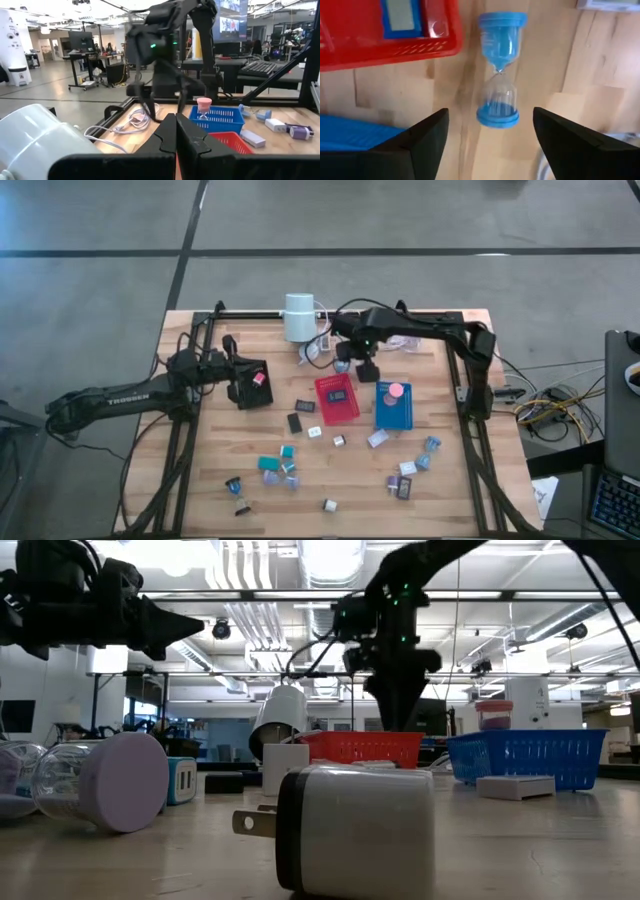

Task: Pick & Place Office items
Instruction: Put the top blue hourglass into the blue bin

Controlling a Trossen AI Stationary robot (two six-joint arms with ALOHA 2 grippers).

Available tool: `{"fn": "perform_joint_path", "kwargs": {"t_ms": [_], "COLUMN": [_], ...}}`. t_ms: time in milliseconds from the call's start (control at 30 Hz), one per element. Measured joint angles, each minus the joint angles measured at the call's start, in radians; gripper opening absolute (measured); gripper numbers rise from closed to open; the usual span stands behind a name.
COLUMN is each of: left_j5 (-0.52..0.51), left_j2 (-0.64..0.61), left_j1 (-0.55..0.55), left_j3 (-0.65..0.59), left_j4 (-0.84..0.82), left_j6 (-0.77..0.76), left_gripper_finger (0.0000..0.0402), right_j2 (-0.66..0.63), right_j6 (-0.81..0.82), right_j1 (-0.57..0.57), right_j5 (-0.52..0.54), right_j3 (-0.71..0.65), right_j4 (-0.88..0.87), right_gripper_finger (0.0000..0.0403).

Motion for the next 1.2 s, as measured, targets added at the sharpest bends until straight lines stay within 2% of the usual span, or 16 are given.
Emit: {"fn": "perform_joint_path", "kwargs": {"t_ms": [200, 500, 667, 867, 1200], "left_j5": [0.0, -0.001, -0.001, 0.0, 0.0], "left_j2": [0.0, 0.0, 0.0, 0.0, 0.0], "left_j1": [0.0, 0.0, 0.0, 0.0, 0.0], "left_j3": [0.0, 0.0, 0.0, 0.0, 0.0], "left_j4": [0.0, 0.0, -0.002, -0.002, -0.002], "left_j6": [0.0, 0.0, -0.004, -0.004, -0.004], "left_gripper_finger": [0.0003, 0.0003, 0.0003, 0.0003, 0.0003], "right_j2": [0.078, 0.166, 0.195, 0.195, 0.137], "right_j6": [-0.006, -0.023, -0.023, -0.038, -0.014], "right_j1": [-0.037, -0.036, -0.036, -0.036, -0.036], "right_j5": [-0.018, -0.028, 0.023, 0.027, 0.049], "right_j3": [0.0, -0.001, -0.001, -0.001, -0.002], "right_j4": [0.018, 0.025, 0.023, 0.004, -0.008], "right_gripper_finger": [0.0292, 0.0276, 0.0253, 0.0187, 0.0184]}}
